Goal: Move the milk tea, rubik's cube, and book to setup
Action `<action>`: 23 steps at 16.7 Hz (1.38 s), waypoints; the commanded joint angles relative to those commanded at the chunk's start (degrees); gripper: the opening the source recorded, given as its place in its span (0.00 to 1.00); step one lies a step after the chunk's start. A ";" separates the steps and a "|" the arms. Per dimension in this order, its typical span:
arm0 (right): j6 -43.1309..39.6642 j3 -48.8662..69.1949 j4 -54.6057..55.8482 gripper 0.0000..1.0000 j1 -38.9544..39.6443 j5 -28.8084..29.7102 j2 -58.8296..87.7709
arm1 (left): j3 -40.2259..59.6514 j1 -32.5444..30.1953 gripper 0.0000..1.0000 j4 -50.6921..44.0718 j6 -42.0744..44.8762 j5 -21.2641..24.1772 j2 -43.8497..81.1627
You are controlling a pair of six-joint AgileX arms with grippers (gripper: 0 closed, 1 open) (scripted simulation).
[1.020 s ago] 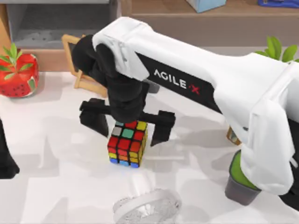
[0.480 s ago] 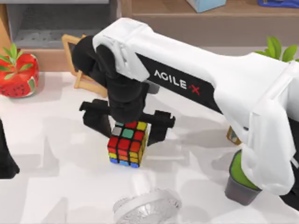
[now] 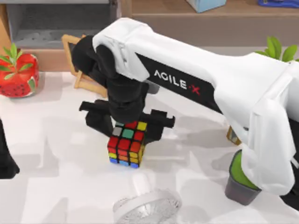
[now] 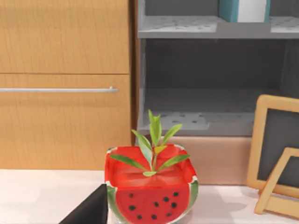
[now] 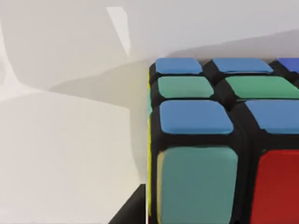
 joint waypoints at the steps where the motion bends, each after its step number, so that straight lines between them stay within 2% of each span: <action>1: 0.00 0.00 0.00 0.02 0.00 0.00 0.00 | 0.00 0.00 1.00 0.00 0.00 0.00 0.00; 11: 0.10 0.17 -0.12 0.00 -0.15 -0.02 0.10 | 0.00 0.00 1.00 0.00 0.00 0.00 0.00; 18: 0.11 9.21 -7.52 0.00 -0.20 -0.01 1.46 | 0.00 0.00 1.00 0.00 0.00 0.00 0.00; 23: 0.17 9.73 -8.08 0.00 -0.17 -0.03 1.51 | 0.00 0.00 1.00 0.00 0.00 0.00 0.00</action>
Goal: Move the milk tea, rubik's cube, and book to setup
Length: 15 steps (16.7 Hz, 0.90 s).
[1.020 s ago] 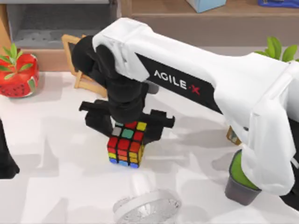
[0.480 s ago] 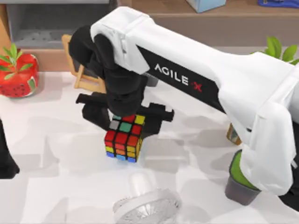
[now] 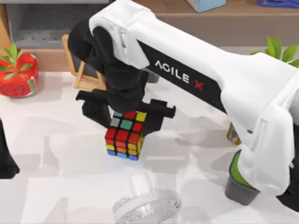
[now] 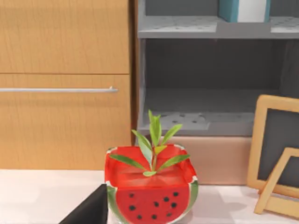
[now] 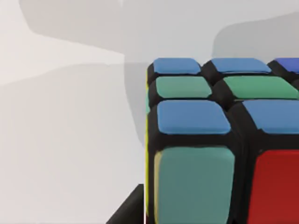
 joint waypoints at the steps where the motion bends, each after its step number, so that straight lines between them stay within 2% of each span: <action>1: -0.01 -0.01 0.01 0.00 0.00 0.00 -0.01 | 0.00 0.00 1.00 0.00 0.00 0.00 0.00; 4: -2.22 -2.76 3.59 0.00 -1.60 -1.50 -3.35 | 0.00 0.00 1.00 0.00 0.00 0.00 0.00; 7: -7.23 -8.39 12.63 0.00 -5.44 -4.83 -11.58 | 0.00 0.00 1.00 0.00 0.00 0.00 0.00; 11: -16.92 -17.65 31.68 0.00 -14.01 -10.28 -27.35 | 0.00 0.00 1.00 0.00 0.00 0.00 0.00; 15: -28.80 -28.44 54.57 0.00 -26.43 -14.57 -43.89 | 0.00 0.00 1.00 0.00 0.00 0.00 0.00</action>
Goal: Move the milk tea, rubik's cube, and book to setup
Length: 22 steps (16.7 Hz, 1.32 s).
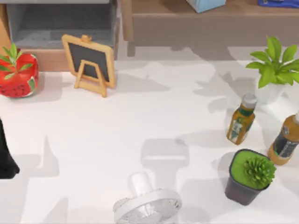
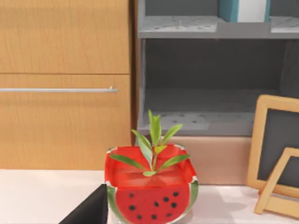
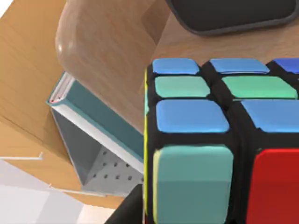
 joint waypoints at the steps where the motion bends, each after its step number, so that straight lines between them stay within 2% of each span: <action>1: -3.19 -3.05 5.50 0.00 -3.58 -0.68 -3.52 | 0.00 0.00 1.00 0.00 0.00 0.00 0.00; 6: -19.20 -19.47 27.30 0.00 -22.05 -1.71 -14.77 | 0.00 0.00 1.00 0.00 0.00 0.00 0.00; 11: -31.49 -32.62 36.62 0.00 -35.48 -0.57 -17.56 | 0.00 0.00 1.00 0.00 0.00 0.00 0.00; 14: -33.90 -35.14 37.42 0.00 -37.82 -0.25 -17.55 | 0.00 0.00 1.00 0.00 0.00 0.00 0.00; 19: -33.78 -35.06 37.45 0.00 -37.60 -0.15 -17.33 | 0.00 0.00 1.00 0.00 0.00 0.00 0.00; 22: -34.18 -32.75 39.48 0.00 -36.60 2.05 -15.65 | 0.00 0.00 1.00 0.00 0.00 0.00 0.00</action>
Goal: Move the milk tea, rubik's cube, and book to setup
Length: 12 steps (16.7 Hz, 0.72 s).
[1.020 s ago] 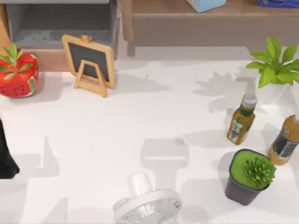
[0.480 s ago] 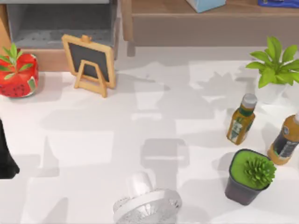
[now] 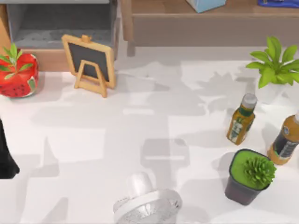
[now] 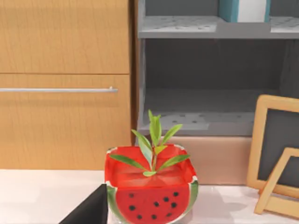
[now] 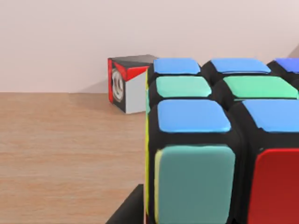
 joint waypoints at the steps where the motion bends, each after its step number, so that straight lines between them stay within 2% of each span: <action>1: -0.20 1.73 0.60 0.00 0.37 0.99 1.51 | 0.00 0.00 1.00 0.00 0.00 0.00 0.00; 6: -0.69 13.83 -0.62 0.00 1.90 3.33 11.43 | 0.00 0.00 1.00 0.00 0.00 0.00 0.00; 12: 0.20 22.58 -5.01 0.00 2.16 1.46 19.93 | 0.00 0.00 1.00 0.00 0.00 0.00 0.00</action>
